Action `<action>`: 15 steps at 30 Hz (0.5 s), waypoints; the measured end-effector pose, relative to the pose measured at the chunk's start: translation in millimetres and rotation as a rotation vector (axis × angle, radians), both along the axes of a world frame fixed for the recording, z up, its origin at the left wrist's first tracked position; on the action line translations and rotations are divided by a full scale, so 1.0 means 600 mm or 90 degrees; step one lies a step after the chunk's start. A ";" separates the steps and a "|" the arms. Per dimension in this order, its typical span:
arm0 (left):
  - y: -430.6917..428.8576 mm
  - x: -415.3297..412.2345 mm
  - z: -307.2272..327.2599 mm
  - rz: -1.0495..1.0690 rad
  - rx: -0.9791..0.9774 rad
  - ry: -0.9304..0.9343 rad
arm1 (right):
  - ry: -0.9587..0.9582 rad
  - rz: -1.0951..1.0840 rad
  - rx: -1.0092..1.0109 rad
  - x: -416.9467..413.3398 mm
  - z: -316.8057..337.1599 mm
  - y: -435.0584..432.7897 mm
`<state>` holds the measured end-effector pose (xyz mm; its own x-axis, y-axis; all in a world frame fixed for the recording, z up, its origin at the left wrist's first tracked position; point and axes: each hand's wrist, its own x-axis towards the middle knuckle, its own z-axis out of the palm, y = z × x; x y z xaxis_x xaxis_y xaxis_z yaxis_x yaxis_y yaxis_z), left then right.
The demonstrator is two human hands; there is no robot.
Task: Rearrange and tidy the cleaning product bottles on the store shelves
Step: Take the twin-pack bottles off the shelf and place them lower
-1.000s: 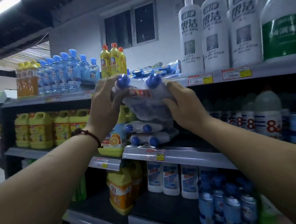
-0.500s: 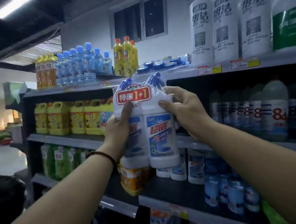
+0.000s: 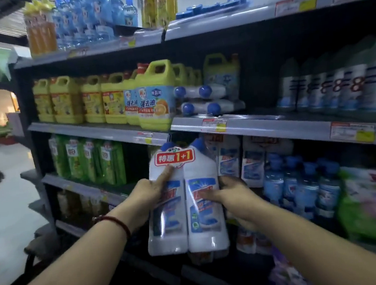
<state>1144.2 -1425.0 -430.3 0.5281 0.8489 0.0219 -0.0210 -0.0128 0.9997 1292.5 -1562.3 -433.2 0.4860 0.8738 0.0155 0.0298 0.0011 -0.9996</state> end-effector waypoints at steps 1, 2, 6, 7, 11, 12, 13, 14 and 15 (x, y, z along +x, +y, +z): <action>0.006 0.001 -0.012 -0.031 -0.019 0.009 | 0.013 -0.003 -0.004 0.004 -0.017 0.002; 0.008 0.004 -0.021 -0.057 -0.036 0.010 | 0.030 -0.013 -0.001 0.008 -0.030 0.004; 0.016 0.046 -0.043 -0.096 -0.085 -0.047 | 0.083 -0.105 0.034 0.040 -0.051 0.022; 0.021 0.062 -0.046 -0.103 -0.091 -0.065 | 0.089 -0.129 0.039 0.053 -0.052 0.028; 0.063 0.128 -0.051 -0.136 -0.100 -0.083 | 0.100 -0.218 0.069 0.109 -0.048 0.054; 0.077 0.144 -0.051 -0.152 -0.090 -0.078 | 0.088 -0.236 0.080 0.123 -0.047 0.061; 0.090 0.160 -0.049 -0.174 -0.072 -0.075 | 0.066 -0.251 0.093 0.136 -0.045 0.068; 0.100 0.176 -0.046 -0.195 -0.053 -0.071 | 0.042 -0.262 0.106 0.149 -0.044 0.077; 0.112 0.193 -0.044 -0.203 -0.041 -0.077 | 0.021 -0.268 0.117 0.162 -0.042 0.086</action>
<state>1260.0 -1358.1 -456.4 0.7642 0.6428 0.0527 -0.1326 0.0767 0.9882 1389.6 -1510.6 -458.2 0.8014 0.5839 0.1298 0.0334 0.1730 -0.9844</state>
